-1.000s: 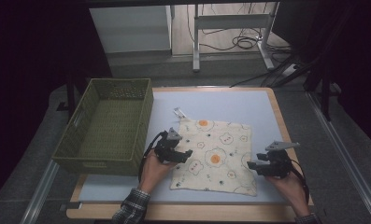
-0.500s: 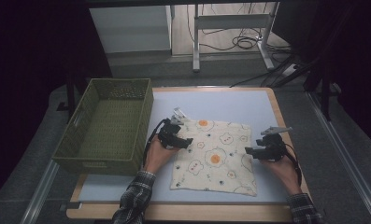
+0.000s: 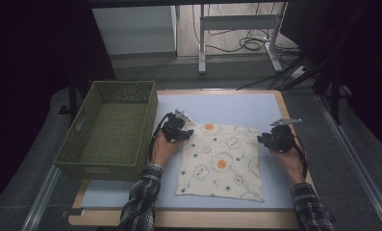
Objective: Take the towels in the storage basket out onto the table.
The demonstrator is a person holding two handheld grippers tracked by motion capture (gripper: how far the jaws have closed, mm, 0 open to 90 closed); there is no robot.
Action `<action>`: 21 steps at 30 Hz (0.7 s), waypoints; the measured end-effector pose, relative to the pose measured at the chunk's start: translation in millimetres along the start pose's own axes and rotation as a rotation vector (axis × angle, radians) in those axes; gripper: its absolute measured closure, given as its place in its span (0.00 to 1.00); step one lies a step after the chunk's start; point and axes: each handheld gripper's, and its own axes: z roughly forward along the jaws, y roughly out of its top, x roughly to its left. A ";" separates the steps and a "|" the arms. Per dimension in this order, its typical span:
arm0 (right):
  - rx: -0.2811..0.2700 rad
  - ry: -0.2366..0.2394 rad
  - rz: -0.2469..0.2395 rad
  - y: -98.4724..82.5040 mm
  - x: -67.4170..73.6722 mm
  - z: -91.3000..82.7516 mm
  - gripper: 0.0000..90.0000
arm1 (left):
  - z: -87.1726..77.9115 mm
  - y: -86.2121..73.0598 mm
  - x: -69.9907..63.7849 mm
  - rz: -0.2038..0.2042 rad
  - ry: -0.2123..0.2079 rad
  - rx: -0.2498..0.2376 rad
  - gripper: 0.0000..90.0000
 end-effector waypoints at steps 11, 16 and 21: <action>0.012 -0.018 0.048 18.0 -15.2 22.6 0.83 | 15.2 11.3 9.3 -0.027 0.053 -0.013 0.69; 0.021 -0.027 0.053 19.6 -16.2 39.3 0.82 | 22.5 9.2 14.9 -0.036 0.057 0.001 0.66; 0.032 -0.054 0.029 18.5 -12.4 47.1 0.82 | 26.1 7.4 17.7 -0.041 0.036 -0.007 0.69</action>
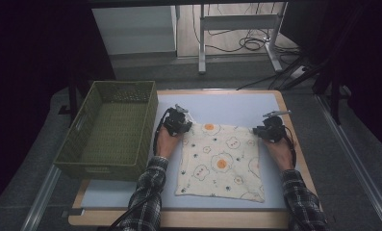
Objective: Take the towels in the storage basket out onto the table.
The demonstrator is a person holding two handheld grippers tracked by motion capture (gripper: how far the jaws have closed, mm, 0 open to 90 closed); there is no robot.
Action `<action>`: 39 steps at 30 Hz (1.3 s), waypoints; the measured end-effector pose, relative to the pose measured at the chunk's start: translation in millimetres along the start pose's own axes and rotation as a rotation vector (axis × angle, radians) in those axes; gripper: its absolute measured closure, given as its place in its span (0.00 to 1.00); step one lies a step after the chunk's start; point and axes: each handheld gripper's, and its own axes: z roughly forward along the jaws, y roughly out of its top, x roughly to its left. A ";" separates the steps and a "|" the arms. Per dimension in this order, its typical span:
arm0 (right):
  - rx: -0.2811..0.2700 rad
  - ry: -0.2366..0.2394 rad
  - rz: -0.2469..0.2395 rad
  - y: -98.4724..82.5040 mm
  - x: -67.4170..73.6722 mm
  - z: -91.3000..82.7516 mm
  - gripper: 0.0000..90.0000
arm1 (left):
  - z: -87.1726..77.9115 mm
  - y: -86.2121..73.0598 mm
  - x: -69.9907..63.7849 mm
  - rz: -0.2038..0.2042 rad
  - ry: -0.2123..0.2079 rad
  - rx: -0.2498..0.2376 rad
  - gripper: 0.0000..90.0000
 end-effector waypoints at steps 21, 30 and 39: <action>-0.066 -0.006 -0.055 20.2 8.4 -20.5 0.96 | -34.7 -0.2 -13.1 -0.007 0.030 -0.088 0.98; -0.093 0.077 -0.067 -7.7 16.0 -50.5 0.96 | -58.8 -34.2 -33.8 0.006 0.008 -0.086 0.97; -0.114 0.121 -0.098 -37.8 29.5 -78.2 0.96 | -85.6 -58.2 -54.0 0.030 -0.039 -0.120 0.97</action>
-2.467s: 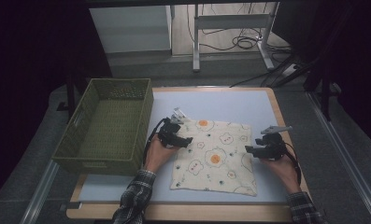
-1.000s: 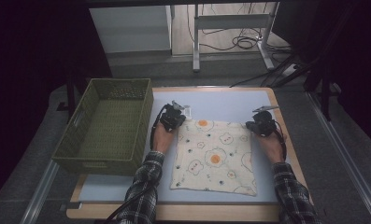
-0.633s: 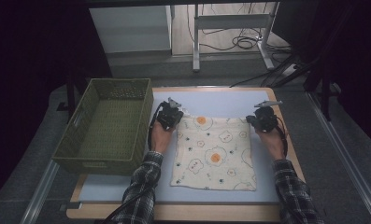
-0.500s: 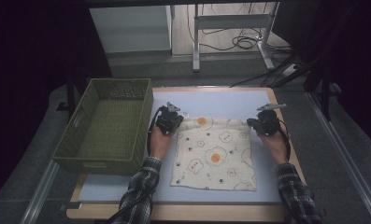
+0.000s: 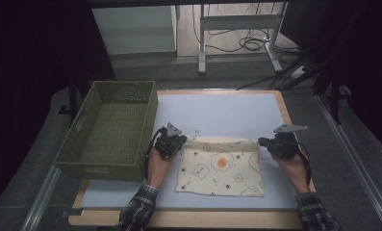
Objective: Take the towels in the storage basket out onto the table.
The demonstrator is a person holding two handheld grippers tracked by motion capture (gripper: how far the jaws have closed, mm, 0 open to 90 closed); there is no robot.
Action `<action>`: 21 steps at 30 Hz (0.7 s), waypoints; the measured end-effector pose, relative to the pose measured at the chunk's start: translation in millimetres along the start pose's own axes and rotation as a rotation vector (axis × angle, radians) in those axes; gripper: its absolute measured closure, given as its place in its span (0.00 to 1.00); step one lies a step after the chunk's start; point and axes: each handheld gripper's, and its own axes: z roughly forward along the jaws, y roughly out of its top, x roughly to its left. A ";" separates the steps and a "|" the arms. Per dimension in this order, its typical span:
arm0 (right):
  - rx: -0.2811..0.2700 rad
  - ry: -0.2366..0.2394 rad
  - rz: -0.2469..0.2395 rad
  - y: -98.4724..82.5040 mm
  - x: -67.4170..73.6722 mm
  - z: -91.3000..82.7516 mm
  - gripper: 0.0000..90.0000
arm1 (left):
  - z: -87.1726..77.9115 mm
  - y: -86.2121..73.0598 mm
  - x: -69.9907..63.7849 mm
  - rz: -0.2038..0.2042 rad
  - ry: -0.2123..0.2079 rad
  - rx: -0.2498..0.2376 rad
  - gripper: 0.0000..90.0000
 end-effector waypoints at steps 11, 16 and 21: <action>-0.020 0.051 -0.008 -33.1 21.3 -36.4 0.96 | -33.8 -25.9 -27.8 0.036 -0.047 -0.031 0.96; -0.016 0.082 -0.025 -42.9 35.6 -48.8 0.96 | -47.7 -37.2 -33.3 0.028 -0.067 -0.038 0.96; -0.011 0.104 -0.046 -50.2 48.1 -60.6 0.96 | -62.6 -44.0 -36.4 0.024 -0.092 -0.057 0.96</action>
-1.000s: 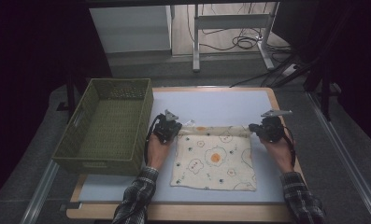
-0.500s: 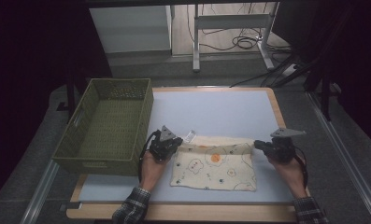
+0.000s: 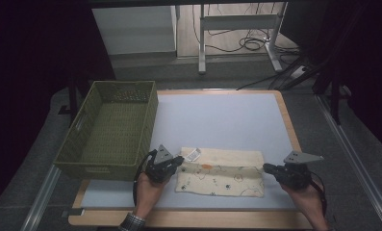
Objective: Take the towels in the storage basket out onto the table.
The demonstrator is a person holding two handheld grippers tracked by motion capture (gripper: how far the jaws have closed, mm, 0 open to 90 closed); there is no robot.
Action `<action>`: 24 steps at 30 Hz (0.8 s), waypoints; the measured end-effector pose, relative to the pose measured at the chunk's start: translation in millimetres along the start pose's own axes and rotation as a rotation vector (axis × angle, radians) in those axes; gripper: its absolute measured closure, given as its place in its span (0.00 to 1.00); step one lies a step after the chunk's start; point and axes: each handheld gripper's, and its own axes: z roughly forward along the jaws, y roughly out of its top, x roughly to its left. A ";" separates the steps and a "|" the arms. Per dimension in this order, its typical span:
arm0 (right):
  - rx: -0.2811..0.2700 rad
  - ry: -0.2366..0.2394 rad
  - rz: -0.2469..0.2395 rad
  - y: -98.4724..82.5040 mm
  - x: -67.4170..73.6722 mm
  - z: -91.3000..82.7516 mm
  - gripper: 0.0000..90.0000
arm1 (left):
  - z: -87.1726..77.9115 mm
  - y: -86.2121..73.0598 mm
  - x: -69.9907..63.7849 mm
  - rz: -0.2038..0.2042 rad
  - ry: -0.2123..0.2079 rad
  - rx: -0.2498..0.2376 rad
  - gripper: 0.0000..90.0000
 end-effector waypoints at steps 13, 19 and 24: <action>0.029 0.069 -0.013 -23.3 28.1 -7.3 0.96 | -21.6 -28.1 -17.1 0.027 -0.062 0.013 0.96; 0.043 0.083 -0.004 -34.5 32.5 -9.1 0.95 | -23.6 -41.7 -23.1 0.020 -0.099 0.050 0.92; 0.050 0.101 0.006 -39.7 32.7 -12.4 0.85 | -29.2 -46.0 -22.1 -0.001 -0.110 0.061 0.69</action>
